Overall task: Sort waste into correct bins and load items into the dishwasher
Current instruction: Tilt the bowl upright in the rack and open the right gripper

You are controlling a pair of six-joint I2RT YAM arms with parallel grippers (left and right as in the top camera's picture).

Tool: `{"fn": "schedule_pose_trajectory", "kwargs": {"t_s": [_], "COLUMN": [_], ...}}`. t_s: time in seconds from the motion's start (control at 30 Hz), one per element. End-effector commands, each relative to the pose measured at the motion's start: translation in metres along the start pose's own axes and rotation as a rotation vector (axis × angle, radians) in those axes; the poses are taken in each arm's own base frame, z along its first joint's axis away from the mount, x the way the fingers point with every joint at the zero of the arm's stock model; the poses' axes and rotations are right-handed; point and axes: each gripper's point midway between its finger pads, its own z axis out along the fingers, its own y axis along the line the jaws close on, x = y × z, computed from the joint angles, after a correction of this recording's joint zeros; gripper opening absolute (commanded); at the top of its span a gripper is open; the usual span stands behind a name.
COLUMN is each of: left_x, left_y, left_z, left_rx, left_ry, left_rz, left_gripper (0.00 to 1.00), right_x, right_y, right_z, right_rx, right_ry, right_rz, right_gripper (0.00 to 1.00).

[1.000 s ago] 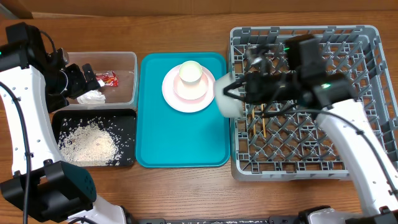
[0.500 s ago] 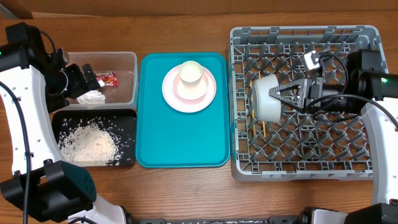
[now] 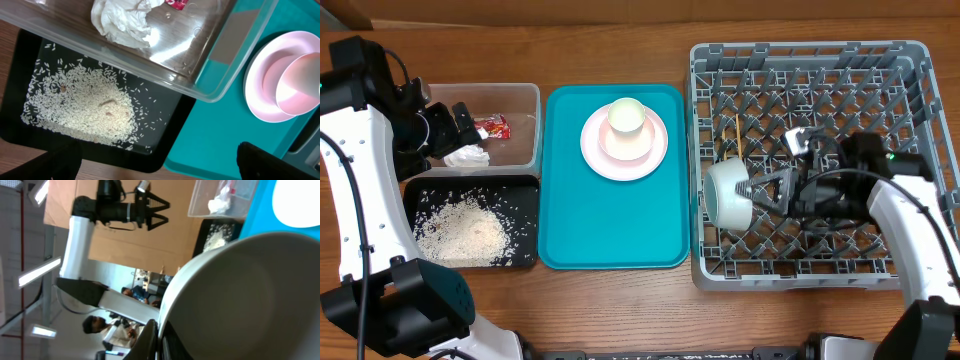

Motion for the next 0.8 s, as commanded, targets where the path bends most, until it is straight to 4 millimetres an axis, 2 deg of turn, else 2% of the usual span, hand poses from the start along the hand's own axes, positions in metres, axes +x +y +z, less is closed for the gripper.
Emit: {"fn": "schedule_pose_trajectory", "kwargs": {"t_s": [0.0,0.2,0.4,0.77], "left_x": [-0.004,-0.004,-0.004,-0.004], "left_y": [0.001,0.001,0.001,0.001], "left_z": [-0.006,-0.006,-0.006,-0.006], "left_rx": [-0.003,-0.003,-0.003,-0.003], "left_ry": [-0.024,-0.024,-0.024,-0.024], "left_rz": [-0.003,-0.003,-0.003,-0.003], "left_gripper": [1.00,1.00,1.00,1.00], "right_x": [0.010,0.015,0.011,0.020], "right_y": [-0.009,-0.030,-0.032,-0.034], "right_z": [0.001,0.002,0.002,0.002], "right_rx": [-0.059,-0.058,-0.053,-0.051], "right_ry": [-0.029,-0.029,-0.028,-0.026], "right_rz": [-0.063,-0.141,-0.195,-0.112], "right_gripper": [0.04,0.04,0.04,0.04]}}
